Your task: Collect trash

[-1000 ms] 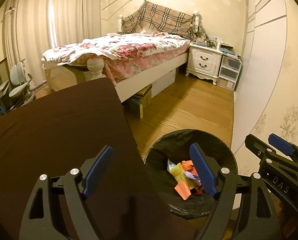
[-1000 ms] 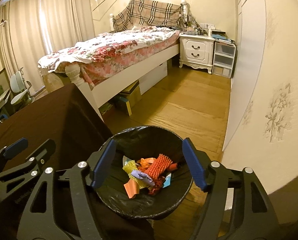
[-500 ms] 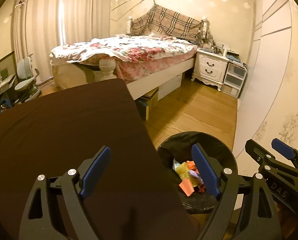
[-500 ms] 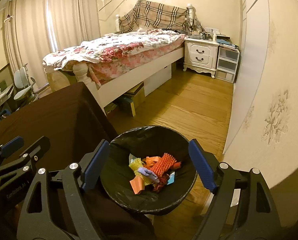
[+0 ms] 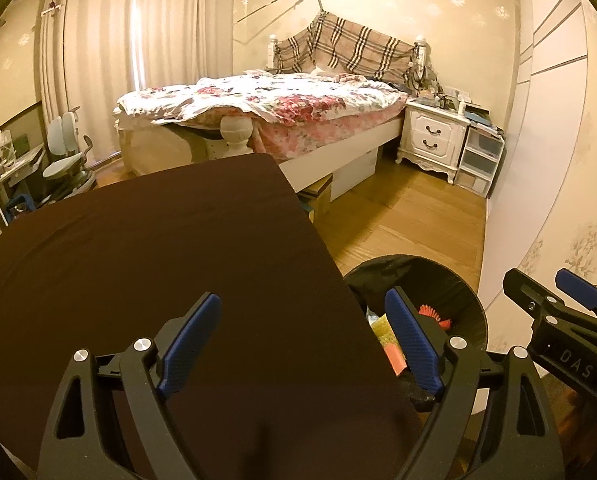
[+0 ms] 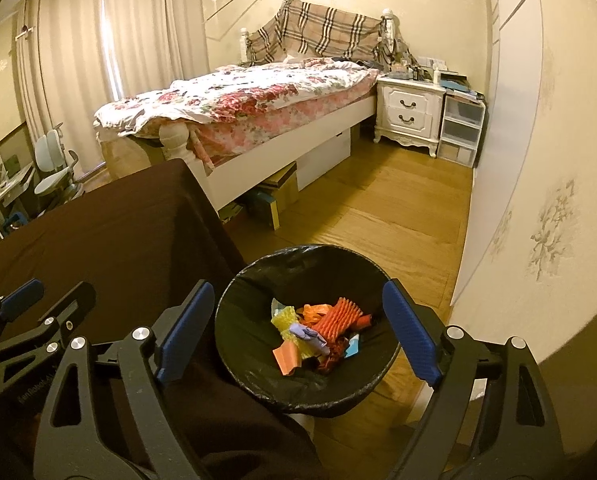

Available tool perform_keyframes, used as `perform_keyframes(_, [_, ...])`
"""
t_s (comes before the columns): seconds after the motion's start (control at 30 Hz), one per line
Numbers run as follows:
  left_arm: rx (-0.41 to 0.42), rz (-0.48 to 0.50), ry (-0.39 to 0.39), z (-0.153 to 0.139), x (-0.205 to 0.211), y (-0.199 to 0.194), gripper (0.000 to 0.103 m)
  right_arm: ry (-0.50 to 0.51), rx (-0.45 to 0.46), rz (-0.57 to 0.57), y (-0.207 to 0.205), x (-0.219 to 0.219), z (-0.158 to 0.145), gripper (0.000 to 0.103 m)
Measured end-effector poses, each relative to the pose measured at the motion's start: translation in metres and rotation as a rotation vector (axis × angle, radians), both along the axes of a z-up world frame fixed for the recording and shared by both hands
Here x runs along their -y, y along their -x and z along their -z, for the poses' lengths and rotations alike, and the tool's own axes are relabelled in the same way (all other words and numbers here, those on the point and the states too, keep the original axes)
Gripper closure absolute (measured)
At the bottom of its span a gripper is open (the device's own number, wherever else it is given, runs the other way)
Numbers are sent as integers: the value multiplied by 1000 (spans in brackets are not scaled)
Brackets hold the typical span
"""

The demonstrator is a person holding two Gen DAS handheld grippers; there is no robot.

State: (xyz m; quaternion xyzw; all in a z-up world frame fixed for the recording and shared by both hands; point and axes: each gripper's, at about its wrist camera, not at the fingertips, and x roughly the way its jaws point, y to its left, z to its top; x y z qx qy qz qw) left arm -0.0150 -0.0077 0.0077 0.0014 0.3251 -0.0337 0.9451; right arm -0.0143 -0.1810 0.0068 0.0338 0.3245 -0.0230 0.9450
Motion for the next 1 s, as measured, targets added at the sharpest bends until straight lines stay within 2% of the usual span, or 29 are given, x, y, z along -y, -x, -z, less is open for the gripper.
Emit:
perform_keyframes(0.43, [30,-6,9,-8,-8,12,18,17,31,-13,17,-6,-15,18])
perform_keyframes(1.0, [29,-4,11,-8,-8,15,18,17,30,-12,17,-6,-15,18])
